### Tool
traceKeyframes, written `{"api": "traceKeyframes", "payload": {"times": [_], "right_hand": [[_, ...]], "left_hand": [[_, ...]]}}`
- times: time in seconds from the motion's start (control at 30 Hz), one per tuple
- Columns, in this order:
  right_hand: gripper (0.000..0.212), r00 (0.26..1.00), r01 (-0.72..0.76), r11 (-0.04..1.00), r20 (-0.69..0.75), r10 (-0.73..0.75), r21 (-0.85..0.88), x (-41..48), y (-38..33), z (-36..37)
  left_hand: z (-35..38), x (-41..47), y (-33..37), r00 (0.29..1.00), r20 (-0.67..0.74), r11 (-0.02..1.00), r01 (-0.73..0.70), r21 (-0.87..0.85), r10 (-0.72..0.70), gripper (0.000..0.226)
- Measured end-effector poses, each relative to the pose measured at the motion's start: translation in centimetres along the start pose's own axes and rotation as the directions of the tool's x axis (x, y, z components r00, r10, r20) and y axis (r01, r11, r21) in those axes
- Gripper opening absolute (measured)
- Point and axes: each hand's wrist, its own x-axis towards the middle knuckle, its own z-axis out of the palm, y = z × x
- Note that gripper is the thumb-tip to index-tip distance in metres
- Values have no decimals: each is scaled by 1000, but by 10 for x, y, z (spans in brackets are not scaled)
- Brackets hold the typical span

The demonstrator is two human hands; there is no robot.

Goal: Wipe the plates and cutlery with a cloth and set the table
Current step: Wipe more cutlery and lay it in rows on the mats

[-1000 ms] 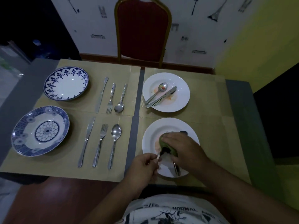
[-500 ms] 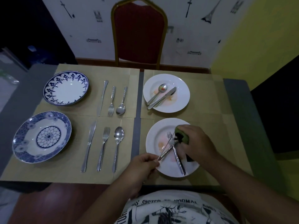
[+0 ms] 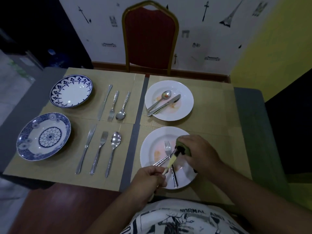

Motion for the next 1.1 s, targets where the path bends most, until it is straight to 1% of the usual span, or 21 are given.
{"api": "traceKeyframes", "payload": {"times": [0.03,0.1,0.2,0.27,0.37,0.43,0.5,0.57,0.6,0.67,0.73,0.8,0.87,1.0,1.1], "right_hand": [[42,999,-35,999,-9,35,10,0,4,-1],[55,997,-66,997,-37,68,50,-4,6,-1],[58,994,-24,993,-105,36,116,-13,-5,-3],[58,991,85,992,-114,-74,95,-20,-15,-4],[58,959,284,958,-33,-283,32,-28,-23,5],[53,943,332,943,12,-332,27,-28,-23,11],[49,960,278,960,14,-279,20,-21,-20,11],[47,990,136,990,-24,-135,31,-14,-12,5],[49,998,48,997,-48,-46,61,-11,-7,3],[57,988,-115,985,-85,127,128,-10,4,-3],[60,964,-222,961,-107,242,167,-13,11,-6],[59,951,-260,945,-115,286,198,-19,11,-9],[58,947,-262,939,-127,294,223,-25,7,-12],[59,934,-288,920,-133,331,266,-35,3,-12],[59,921,-320,907,-135,366,275,-46,6,-18]], "left_hand": [[2,0,0,1000,-9,1000,15,-16,-15,15],[3,1,3,999,-34,999,30,-23,-30,14],[4,3,6,997,-78,1000,10,1,-10,19],[9,1,7,996,-85,1000,0,-20,-1,18],[15,-1,9,998,-61,999,-24,-30,23,18],[15,-2,9,997,-53,998,-55,-23,53,18],[13,-4,6,997,-55,998,-62,-12,62,18],[9,-5,2,997,-52,998,-64,4,64,18],[8,-6,1,997,-45,998,-66,4,66,18],[5,-6,2,997,-30,997,-74,-12,74,16],[2,-3,4,995,-33,996,-91,12,91,14],[2,2,6,992,-33,990,-115,80,118,11],[5,7,8,991,-17,981,-127,144,131,9],[27,15,15,989,61,973,-144,182,135,10],[49,22,22,986,90,967,-154,201,139,8]]}}
